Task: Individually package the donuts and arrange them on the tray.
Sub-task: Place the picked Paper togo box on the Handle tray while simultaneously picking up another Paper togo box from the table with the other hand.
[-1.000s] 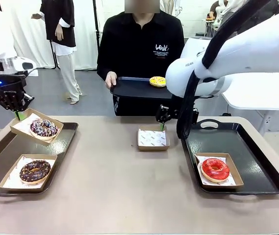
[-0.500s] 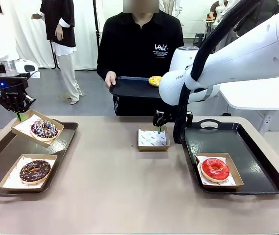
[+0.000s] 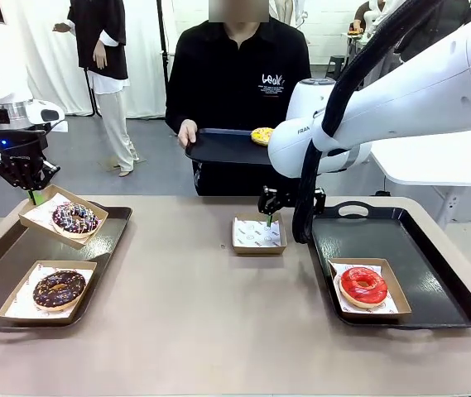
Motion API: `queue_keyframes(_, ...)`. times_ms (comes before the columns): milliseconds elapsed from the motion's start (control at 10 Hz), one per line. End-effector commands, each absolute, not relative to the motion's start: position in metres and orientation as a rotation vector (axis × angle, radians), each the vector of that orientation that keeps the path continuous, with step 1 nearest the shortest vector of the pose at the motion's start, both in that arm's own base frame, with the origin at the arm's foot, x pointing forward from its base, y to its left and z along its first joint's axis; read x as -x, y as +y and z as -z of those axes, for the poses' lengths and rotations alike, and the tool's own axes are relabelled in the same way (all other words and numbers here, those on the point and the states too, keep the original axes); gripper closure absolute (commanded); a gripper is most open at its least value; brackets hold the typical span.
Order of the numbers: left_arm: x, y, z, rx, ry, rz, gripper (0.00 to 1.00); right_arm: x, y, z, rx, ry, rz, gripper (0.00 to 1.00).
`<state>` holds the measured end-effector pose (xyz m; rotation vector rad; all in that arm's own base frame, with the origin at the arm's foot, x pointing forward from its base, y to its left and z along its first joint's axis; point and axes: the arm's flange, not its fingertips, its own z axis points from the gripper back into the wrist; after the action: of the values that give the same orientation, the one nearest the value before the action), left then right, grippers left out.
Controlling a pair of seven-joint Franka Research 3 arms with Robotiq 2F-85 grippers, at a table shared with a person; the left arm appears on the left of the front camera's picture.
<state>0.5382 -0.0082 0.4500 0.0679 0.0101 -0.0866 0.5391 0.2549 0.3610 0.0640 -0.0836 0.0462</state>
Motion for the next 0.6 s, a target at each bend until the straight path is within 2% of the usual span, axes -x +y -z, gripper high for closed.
queue_keyframes(0,-0.538,-0.008,-0.450,-0.068,0.010,0.087,0.99,-0.542,0.257,-0.357,-0.098,-0.094,-0.043,0.00)
queue_keyframes(200,-0.544,-0.005,-0.448,-0.067,-0.043,0.079,0.99,-0.554,0.257,-0.349,-0.139,-0.133,-0.025,0.00)
queue_keyframes(500,-0.552,-0.005,-0.442,-0.055,-0.052,0.105,0.99,-0.565,0.247,-0.328,-0.162,-0.104,0.005,0.00)
